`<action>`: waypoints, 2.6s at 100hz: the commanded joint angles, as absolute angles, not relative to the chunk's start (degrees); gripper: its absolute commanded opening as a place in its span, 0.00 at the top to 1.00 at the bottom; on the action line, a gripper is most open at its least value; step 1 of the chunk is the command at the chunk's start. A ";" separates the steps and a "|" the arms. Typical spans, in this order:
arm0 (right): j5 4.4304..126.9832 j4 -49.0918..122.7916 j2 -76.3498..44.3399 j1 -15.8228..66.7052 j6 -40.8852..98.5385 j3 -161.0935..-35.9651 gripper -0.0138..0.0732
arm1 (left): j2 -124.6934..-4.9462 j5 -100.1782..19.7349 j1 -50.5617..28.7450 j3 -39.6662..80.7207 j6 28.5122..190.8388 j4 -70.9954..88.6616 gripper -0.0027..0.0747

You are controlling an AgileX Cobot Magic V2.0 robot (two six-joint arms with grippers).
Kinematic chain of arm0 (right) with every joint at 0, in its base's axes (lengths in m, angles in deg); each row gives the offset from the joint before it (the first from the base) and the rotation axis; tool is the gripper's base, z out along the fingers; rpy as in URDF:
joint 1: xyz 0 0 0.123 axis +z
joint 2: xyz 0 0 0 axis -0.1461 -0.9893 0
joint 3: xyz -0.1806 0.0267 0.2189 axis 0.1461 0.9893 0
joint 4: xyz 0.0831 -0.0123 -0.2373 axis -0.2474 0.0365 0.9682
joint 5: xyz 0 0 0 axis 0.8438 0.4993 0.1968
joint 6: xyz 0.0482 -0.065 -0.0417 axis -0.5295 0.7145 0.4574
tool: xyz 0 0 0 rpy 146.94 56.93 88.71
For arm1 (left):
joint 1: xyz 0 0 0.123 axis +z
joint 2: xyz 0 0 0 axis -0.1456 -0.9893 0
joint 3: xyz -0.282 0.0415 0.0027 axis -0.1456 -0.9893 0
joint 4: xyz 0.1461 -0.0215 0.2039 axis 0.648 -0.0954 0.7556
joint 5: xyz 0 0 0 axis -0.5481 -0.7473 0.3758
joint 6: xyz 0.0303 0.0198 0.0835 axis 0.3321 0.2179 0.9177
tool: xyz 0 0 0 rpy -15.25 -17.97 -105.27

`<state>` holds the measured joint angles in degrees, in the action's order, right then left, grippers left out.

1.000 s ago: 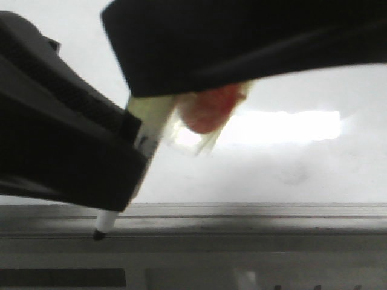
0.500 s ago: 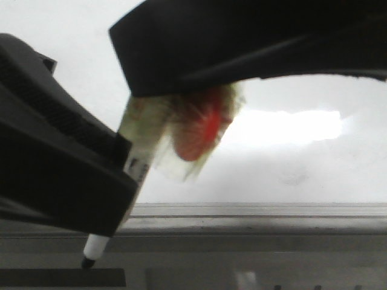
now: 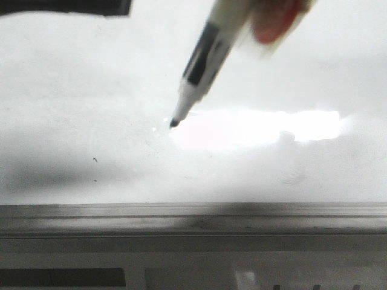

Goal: Write number 7 on whiteboard

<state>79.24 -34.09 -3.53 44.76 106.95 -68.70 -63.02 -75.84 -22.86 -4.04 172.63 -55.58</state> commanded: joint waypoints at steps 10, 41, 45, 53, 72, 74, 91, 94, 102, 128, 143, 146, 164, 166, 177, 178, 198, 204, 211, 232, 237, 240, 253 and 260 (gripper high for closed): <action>74.00 -33.01 3.35 44.74 106.89 -69.76 0.89 | -52.05 -66.95 -18.54 -2.40 165.64 -57.15 0.44; 64.03 -25.02 6.13 44.74 106.89 -67.58 0.89 | -37.45 -50.58 -15.42 -10.04 157.50 -56.25 0.83; 64.17 -25.02 6.07 44.74 106.89 -67.82 0.89 | -36.40 -50.33 -15.42 -11.02 156.99 -56.25 0.89; 65.25 -25.02 6.07 44.74 106.89 -68.35 0.89 | -35.24 -49.39 -15.42 -12.29 156.14 -56.25 0.99; 69.33 -26.05 6.07 44.74 106.89 -68.46 0.89 | -34.56 -39.34 -15.42 -13.22 153.33 -56.89 0.99; 69.95 -26.20 6.07 44.74 106.89 -68.46 0.89 | -34.56 -38.25 -15.42 -13.22 153.33 -56.89 0.99; 71.23 -26.56 6.07 44.74 106.89 -68.46 0.89 | -34.56 -35.83 -15.42 -13.78 153.33 -56.89 0.99; 71.12 -26.56 6.07 44.74 106.89 -68.46 0.89 | -34.56 -36.09 -15.42 -13.92 153.33 -56.89 0.99; 70.67 -26.56 6.07 44.74 106.89 -68.46 0.89 | -34.56 -38.45 -15.42 -14.71 153.33 -56.89 0.99; 67.99 -26.56 6.07 44.74 106.89 -68.96 0.89 | -34.66 -44.75 -15.42 -16.40 153.33 -57.14 0.99; 68.78 -26.56 6.07 44.74 106.89 -69.53 0.89 | -34.66 -45.02 -15.42 -16.40 153.33 -57.23 0.99; 68.90 -26.56 6.07 44.74 106.89 -69.53 0.89 | -34.66 -45.02 -15.42 -16.40 153.33 -57.23 0.99; 70.44 -26.56 6.07 44.74 106.89 -69.53 0.89 | -34.66 -45.02 -15.42 -16.40 153.33 -57.23 0.99; 70.82 -26.56 6.07 44.74 106.89 -69.53 0.89 | -34.66 -45.02 -15.42 -16.40 153.33 -57.23 0.99; 73.11 -26.56 6.07 44.74 106.89 -69.53 0.89 | -34.66 -45.02 -15.42 -16.40 153.33 -57.23 0.99; 73.26 -26.56 6.07 44.74 106.89 -69.53 0.89 | -34.66 -45.02 -15.42 -16.40 153.33 -57.23 0.99; 76.60 -26.56 6.07 44.74 106.89 -69.53 0.89 | -34.66 -45.02 -15.42 -16.40 153.33 -57.23 0.99; 77.35 -26.56 6.07 44.74 106.89 -69.53 0.89 | -34.66 -45.02 -15.42 -16.40 153.33 -57.23 0.99; 78.40 -26.56 6.07 44.74 106.89 -69.53 0.89 | -34.66 -45.02 -15.42 -16.40 153.33 -57.23 0.99; 77.16 -16.91 6.36 44.74 104.94 -69.53 0.89 | -34.66 -45.02 -15.42 -16.40 153.33 -57.23 0.99; 75.60 -12.01 6.36 44.74 101.02 -69.53 0.89 | -34.66 -45.02 -15.42 -16.40 153.33 -57.23 0.99; 74.01 -9.17 6.36 44.87 97.84 -69.53 0.89 | -34.66 -45.02 -15.42 -16.40 153.33 -57.23 0.99; 67.52 5.29 6.45 48.42 85.89 -70.11 0.89 | -34.66 -45.02 -15.42 -16.40 153.33 -57.23 0.99; 62.64 13.58 6.45 52.48 77.82 -70.59 0.89 | -34.66 -45.02 -15.42 -16.40 153.33 -57.23 0.99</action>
